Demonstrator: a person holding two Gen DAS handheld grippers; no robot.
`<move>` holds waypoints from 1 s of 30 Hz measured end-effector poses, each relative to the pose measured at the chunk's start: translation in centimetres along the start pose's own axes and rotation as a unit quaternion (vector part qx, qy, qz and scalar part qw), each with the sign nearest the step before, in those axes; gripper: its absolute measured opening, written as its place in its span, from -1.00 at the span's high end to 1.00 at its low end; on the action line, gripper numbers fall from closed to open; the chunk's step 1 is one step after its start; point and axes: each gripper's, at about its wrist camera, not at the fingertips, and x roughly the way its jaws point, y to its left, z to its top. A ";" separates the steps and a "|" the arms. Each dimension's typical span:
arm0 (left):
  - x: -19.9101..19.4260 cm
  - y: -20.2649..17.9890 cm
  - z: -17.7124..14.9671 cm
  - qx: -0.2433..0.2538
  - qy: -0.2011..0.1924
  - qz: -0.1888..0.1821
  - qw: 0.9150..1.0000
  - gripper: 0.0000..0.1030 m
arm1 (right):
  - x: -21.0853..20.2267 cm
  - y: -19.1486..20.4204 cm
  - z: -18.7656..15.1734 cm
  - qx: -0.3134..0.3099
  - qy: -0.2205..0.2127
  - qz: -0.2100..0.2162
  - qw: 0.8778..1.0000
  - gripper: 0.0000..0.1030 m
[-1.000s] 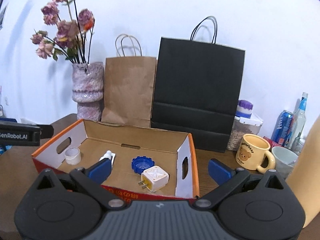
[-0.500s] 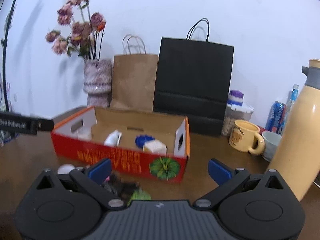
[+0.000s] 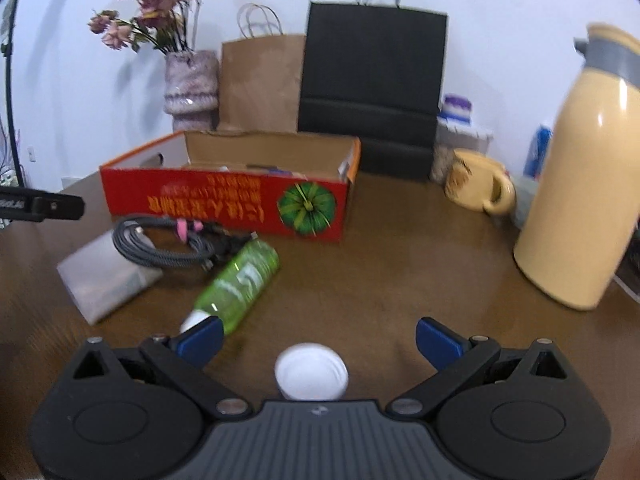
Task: Organize rigid objects
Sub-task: 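Withdraw both grippers from the box toward the remaining table items, then grasp the white jar lid with the right gripper while the left grasps the clear plastic container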
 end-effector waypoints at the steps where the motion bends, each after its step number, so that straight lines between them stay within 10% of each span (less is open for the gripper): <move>1: 0.0 0.0 -0.3 -0.002 0.001 -0.003 1.000 -1.00 | 0.1 -0.2 -0.2 0.005 0.003 0.002 1.000 -0.93; 12: 0.3 0.2 -1.7 -0.009 -0.002 -0.003 1.000 -1.00 | 1.3 0.1 -1.5 0.014 0.033 0.020 0.999 -0.49; 18: 0.4 0.2 -1.8 -0.011 -0.002 -0.009 1.000 -1.00 | 1.1 0.3 -1.4 0.012 0.021 0.019 1.000 0.23; 30: 0.5 0.1 -1.9 -0.011 -0.001 -0.004 1.000 -1.00 | 0.5 1.6 -0.6 0.017 -0.023 0.001 1.000 0.23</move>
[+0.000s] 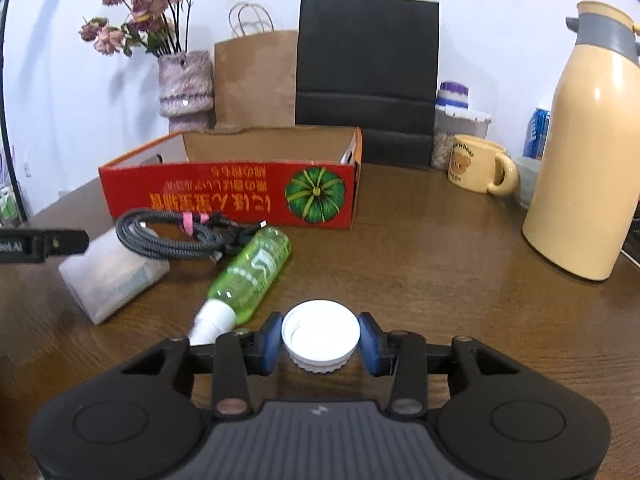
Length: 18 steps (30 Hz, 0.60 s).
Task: Organize rigid objects
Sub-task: 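Grasp the white jar lid with the right gripper while the left grasps the clear plastic container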
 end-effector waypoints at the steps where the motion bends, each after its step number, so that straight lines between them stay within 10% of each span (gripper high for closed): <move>1: 0.0 0.0 0.0 -0.001 0.000 0.001 1.000 -1.00 | -0.1 0.0 0.1 0.001 -0.005 0.001 1.000 0.23; 18: 0.9 -3.9 0.1 0.040 0.007 -0.014 0.999 -1.00 | 0.9 0.2 2.4 0.033 -0.052 0.023 0.998 0.23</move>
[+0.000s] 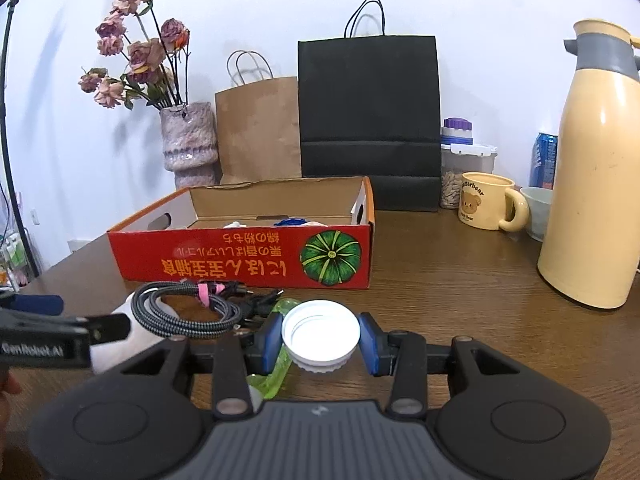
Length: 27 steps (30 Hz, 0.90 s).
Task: Organize rigid objects
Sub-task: 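Grasp the white jar lid with the right gripper while the left grasps the clear plastic container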
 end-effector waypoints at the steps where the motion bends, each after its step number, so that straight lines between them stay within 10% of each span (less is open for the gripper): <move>1: 0.3 -0.2 0.0 0.003 0.004 -0.001 1.000 -1.00 | 0.1 -0.1 0.0 0.001 0.001 0.001 1.000 0.23; 15: 3.1 -1.3 0.0 0.014 0.028 0.010 0.999 -0.99 | 0.7 0.0 -0.3 0.003 0.001 -0.002 1.000 0.23; 20: 3.0 -1.2 -0.1 0.011 0.025 -0.020 0.999 -0.42 | 0.3 0.5 -0.7 -0.008 -0.001 -0.005 1.000 0.23; 27: 2.1 -1.1 -0.4 0.019 0.027 -0.036 0.999 -0.35 | -0.2 1.2 -1.1 -0.015 -0.009 -0.016 1.000 0.23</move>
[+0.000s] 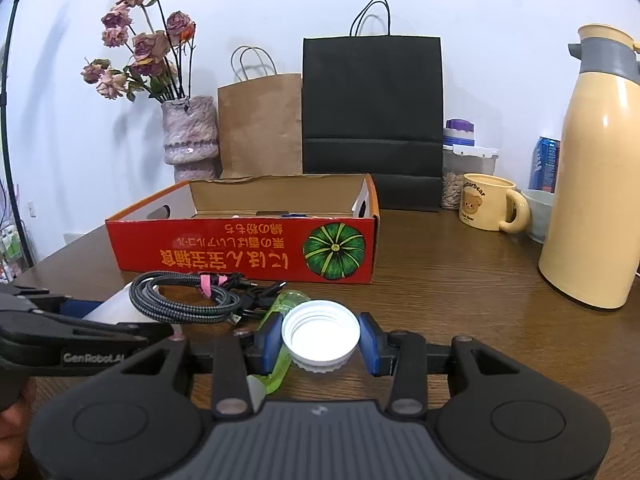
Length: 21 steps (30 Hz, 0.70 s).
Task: Organize rigid objects
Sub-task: 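Grasp the white jar lid with the right gripper while the left grasps the clear plastic container, then carry the clear container and white lid over the cardboard box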
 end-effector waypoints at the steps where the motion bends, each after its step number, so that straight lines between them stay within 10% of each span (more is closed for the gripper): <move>1: -0.2 0.0 0.0 0.003 -0.002 0.002 1.000 -0.34 | -0.1 0.1 0.0 0.000 0.000 -0.001 1.000 0.23; 21: -4.8 2.8 -1.1 -0.017 -0.066 0.020 0.997 -0.33 | -1.4 1.1 -0.9 0.008 -0.003 -0.011 1.000 0.23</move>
